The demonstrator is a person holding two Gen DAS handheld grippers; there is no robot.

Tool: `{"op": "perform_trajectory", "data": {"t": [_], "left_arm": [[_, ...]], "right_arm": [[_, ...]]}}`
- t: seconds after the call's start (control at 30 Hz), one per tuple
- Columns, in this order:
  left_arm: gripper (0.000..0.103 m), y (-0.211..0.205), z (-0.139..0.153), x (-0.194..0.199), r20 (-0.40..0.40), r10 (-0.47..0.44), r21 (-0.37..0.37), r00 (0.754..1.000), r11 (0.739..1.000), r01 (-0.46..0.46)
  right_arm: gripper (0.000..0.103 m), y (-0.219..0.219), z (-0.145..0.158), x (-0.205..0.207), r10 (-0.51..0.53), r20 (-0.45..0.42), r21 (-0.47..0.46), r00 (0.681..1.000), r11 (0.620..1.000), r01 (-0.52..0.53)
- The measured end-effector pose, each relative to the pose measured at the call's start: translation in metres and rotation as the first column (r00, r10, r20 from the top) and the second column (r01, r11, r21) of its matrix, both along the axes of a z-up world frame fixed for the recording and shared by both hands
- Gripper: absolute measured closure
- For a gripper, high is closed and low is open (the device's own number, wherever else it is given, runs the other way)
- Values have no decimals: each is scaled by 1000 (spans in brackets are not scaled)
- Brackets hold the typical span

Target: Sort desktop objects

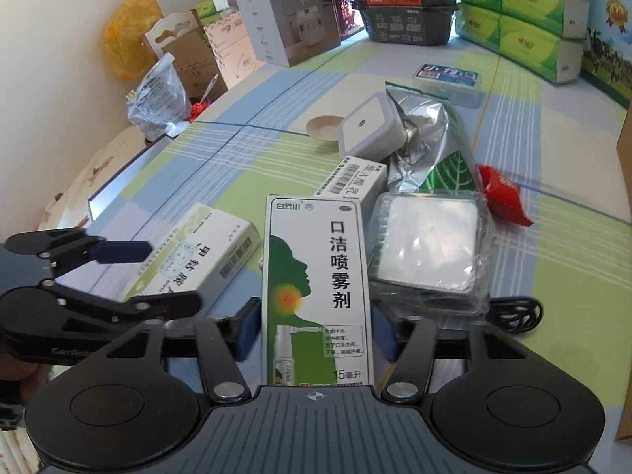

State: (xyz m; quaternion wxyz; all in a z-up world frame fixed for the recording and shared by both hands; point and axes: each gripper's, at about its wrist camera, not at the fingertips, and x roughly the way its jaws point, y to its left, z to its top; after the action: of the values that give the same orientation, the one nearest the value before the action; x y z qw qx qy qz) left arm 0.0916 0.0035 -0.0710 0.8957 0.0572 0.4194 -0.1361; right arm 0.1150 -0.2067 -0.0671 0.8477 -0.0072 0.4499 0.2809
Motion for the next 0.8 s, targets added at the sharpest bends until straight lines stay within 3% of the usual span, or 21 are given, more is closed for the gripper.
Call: {"op": "perform_trajectory", "data": {"t": [0.17,0.27,0.43,0.6,0.8], "left_arm": [[28,-9,-8,10,-23,4,50,1000,999,-3],[34,-8,-14,12,-42,20,56,999,998,-17],[35,-3,-13,7,-32,27,46,999,999,-25],[35,1,-4,-2,-6,47,36,999,998,-46],[36,2,11,-17,0,66,14,998,998,-66]], "right_arm": [[49,2,-2,0,13,-2,-12,1000,1000,-13],[49,5,-4,0,23,0,-20,1000,1000,-23],[50,4,-3,0,10,-3,-9,1000,1000,-10],[50,13,7,-13,40,101,-97,994,995,-30],[50,7,24,-23,-11,135,-25,991,1000,14]]}}
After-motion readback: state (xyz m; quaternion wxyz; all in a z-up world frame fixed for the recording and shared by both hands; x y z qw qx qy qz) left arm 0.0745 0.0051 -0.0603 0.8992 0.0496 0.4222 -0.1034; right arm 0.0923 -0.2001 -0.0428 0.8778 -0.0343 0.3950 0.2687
